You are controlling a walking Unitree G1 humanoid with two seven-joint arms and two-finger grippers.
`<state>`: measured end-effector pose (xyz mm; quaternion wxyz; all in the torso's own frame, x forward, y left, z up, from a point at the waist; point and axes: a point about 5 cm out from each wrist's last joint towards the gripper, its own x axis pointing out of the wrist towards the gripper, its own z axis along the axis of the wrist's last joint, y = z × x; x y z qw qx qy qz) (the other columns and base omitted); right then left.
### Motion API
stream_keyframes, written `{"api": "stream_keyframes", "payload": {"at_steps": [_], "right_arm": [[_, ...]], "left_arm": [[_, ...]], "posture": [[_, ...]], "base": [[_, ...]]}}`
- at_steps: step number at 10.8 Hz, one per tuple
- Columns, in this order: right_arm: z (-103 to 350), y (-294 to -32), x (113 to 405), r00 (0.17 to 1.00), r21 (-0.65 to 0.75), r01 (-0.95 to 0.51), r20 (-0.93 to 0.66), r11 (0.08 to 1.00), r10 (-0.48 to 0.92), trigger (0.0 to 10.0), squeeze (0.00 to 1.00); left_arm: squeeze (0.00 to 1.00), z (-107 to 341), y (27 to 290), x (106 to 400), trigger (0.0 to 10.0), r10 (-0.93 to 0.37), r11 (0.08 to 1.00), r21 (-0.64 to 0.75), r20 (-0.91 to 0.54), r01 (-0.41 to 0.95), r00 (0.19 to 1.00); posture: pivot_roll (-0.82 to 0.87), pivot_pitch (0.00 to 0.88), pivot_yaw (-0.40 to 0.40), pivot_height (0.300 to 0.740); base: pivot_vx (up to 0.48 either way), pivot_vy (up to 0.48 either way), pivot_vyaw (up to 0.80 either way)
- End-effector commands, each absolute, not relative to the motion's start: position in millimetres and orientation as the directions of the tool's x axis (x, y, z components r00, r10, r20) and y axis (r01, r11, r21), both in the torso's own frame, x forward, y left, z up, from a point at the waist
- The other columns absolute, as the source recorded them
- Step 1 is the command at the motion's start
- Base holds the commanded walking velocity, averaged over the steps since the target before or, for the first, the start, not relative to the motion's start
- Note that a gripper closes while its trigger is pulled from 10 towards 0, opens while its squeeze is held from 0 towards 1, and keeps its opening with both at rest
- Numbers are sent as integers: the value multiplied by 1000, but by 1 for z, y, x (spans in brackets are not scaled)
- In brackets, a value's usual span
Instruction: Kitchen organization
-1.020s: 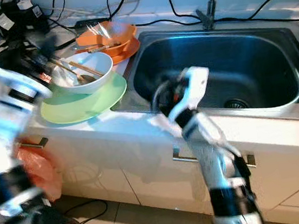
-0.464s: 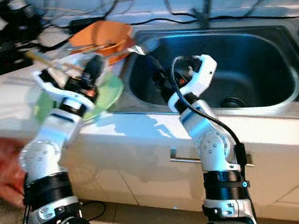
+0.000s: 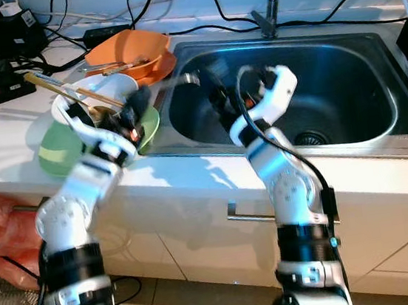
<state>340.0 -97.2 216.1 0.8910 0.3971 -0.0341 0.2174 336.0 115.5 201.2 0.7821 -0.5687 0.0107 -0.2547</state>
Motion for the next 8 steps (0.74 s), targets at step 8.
{"api": "stream_keyframes", "payload": {"at_steps": [8], "right_arm": [[216,-86,353,898,707,-418,226,570,377,10000,0]], "left_arm": [[0,213,92,320,0,-431,123,-898,336,423,838]], "posture": [[61,79,38,740]], "base": [[0,0,0]]}}
